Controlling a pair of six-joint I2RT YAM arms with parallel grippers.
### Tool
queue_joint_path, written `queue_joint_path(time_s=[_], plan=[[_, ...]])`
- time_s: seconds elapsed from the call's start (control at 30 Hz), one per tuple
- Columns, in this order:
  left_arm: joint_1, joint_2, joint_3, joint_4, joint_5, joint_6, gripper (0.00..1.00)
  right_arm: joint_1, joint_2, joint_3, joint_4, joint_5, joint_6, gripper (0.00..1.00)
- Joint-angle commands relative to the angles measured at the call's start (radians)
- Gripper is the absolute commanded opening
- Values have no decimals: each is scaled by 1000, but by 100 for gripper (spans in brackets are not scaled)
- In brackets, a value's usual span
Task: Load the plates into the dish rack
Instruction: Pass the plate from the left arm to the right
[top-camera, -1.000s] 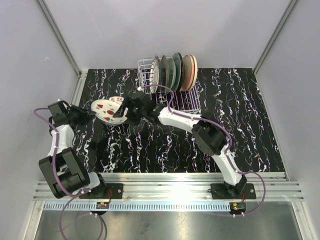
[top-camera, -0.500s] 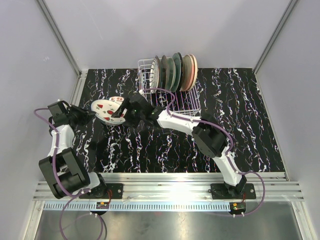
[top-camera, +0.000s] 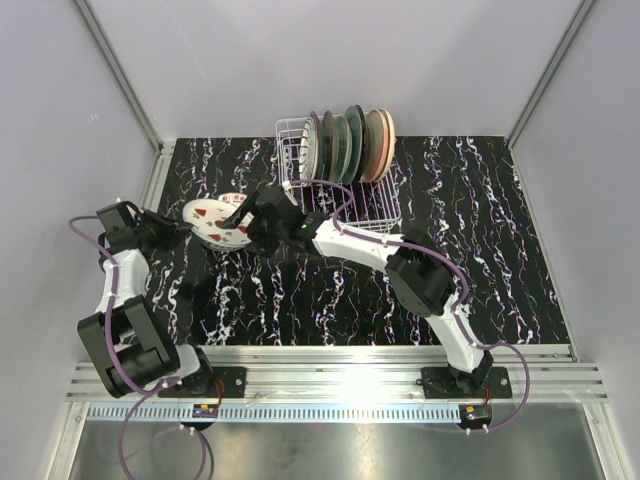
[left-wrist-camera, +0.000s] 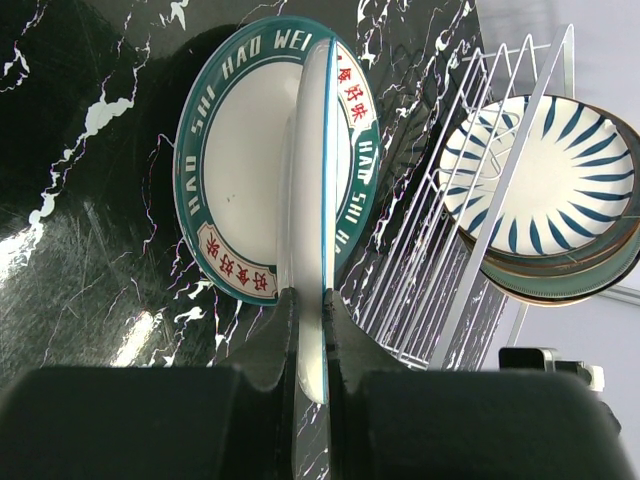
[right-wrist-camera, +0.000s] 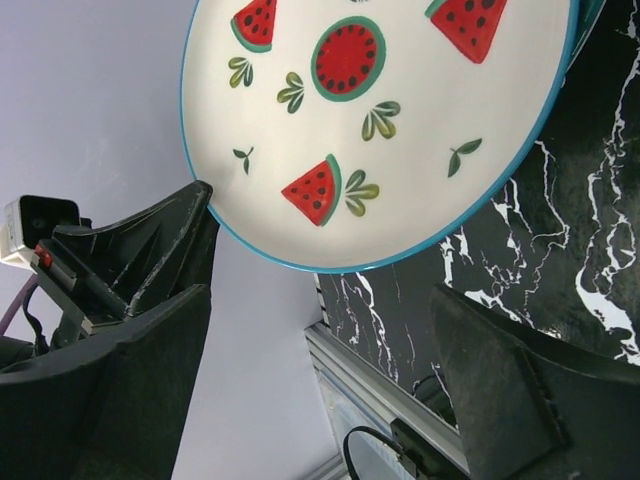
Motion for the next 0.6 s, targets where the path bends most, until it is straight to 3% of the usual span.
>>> queue_joint_path(time_s=[0.0, 0.23, 0.43, 0.57], plan=[[-7, -61, 18, 95, 66, -34, 0, 9, 29, -9, -197, 33, 112, 100], [-13, -67, 23, 88, 59, -27, 0, 15, 43, 40, -286, 149, 170, 100], [-18, -73, 23, 85, 57, -28, 0, 14, 114, 166, -411, 153, 170, 100], [-25, -73, 24, 82, 57, -25, 0, 14, 132, 184, -388, 166, 182, 100]])
